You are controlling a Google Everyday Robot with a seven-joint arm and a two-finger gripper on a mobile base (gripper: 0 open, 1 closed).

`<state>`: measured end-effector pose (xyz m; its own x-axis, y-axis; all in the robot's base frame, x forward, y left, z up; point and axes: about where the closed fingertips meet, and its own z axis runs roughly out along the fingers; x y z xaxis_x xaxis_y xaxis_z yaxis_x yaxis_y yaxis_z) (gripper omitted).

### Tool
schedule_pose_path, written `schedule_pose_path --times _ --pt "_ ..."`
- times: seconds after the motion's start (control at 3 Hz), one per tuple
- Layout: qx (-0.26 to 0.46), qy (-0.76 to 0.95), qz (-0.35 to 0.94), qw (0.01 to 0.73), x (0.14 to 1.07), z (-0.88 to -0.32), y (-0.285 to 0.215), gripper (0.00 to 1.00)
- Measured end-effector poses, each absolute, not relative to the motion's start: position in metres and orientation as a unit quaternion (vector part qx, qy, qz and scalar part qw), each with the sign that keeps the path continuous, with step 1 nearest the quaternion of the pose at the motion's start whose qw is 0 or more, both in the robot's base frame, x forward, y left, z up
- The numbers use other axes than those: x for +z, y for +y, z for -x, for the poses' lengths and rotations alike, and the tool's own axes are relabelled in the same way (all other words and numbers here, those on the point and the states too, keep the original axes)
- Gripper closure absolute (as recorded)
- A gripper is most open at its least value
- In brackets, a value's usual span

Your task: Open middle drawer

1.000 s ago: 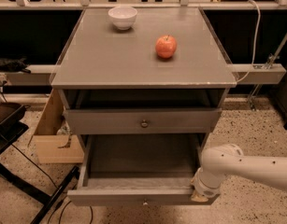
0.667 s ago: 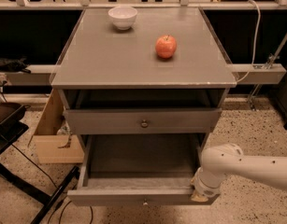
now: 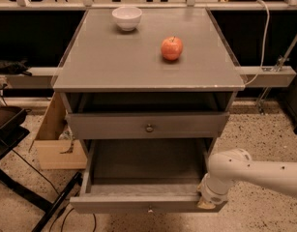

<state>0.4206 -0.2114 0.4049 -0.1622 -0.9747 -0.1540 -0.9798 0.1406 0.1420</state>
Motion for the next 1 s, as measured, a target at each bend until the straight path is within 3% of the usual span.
schedule_pose_path --times 0.67,1.0 --pt "0.105 0.755 0.647 0.012 0.4048 -0.4205 -0.2114 0.03" --pt "0.105 0.755 0.647 0.012 0.4047 -0.4203 -0.2114 0.0"
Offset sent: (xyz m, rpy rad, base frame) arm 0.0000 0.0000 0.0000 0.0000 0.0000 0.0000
